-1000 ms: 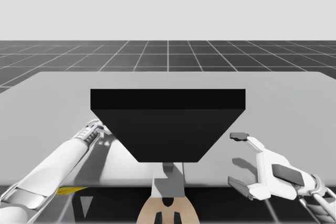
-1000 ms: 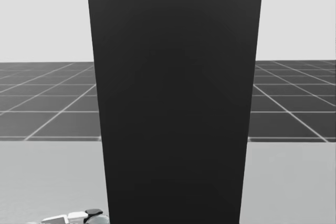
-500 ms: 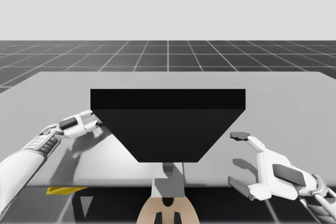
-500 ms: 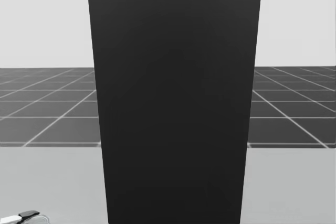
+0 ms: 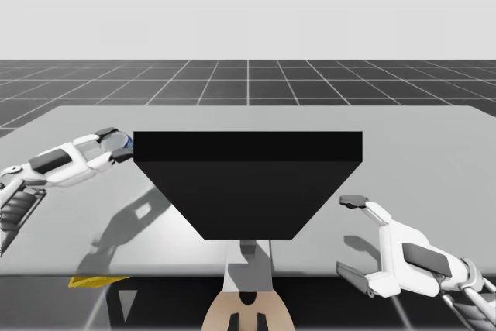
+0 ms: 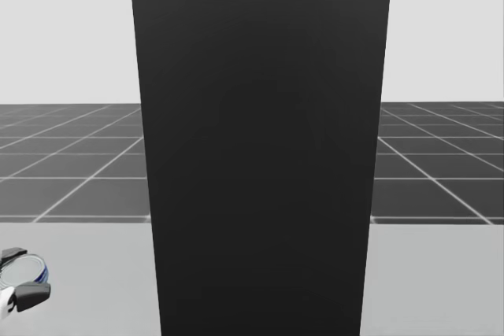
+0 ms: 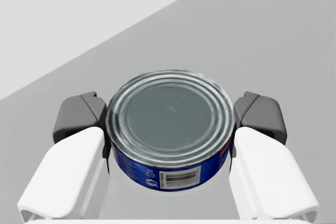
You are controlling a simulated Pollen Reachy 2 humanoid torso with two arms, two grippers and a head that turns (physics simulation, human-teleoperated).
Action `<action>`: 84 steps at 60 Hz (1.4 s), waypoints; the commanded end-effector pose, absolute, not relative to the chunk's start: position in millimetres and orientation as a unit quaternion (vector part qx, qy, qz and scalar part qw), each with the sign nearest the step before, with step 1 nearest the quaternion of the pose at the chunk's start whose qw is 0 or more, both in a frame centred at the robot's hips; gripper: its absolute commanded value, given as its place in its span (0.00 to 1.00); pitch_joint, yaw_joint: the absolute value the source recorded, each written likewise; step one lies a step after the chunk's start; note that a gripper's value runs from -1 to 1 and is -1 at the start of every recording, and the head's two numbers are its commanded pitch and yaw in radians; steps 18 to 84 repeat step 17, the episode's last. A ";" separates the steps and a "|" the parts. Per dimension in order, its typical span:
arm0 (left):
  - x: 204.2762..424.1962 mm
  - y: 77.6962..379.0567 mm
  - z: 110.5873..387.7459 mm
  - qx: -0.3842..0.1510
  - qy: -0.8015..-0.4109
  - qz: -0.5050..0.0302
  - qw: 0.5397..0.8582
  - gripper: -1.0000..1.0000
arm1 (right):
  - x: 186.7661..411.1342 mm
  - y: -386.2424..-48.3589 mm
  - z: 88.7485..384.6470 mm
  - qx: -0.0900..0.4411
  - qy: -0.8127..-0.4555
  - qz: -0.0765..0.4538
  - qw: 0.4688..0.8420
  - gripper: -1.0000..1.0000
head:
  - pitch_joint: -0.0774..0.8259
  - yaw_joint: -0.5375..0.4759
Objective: Reach around the screen and pick up the object behind it.
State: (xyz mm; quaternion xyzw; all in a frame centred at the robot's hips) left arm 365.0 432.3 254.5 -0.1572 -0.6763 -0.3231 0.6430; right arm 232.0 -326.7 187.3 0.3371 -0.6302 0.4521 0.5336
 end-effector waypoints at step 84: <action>354.8 405.2 361.7 -0.096 -0.749 -0.355 0.551 1.00 | 230.2 -325.8 187.8 0.341 -0.635 0.456 0.521 0.00 | 0.20 0.55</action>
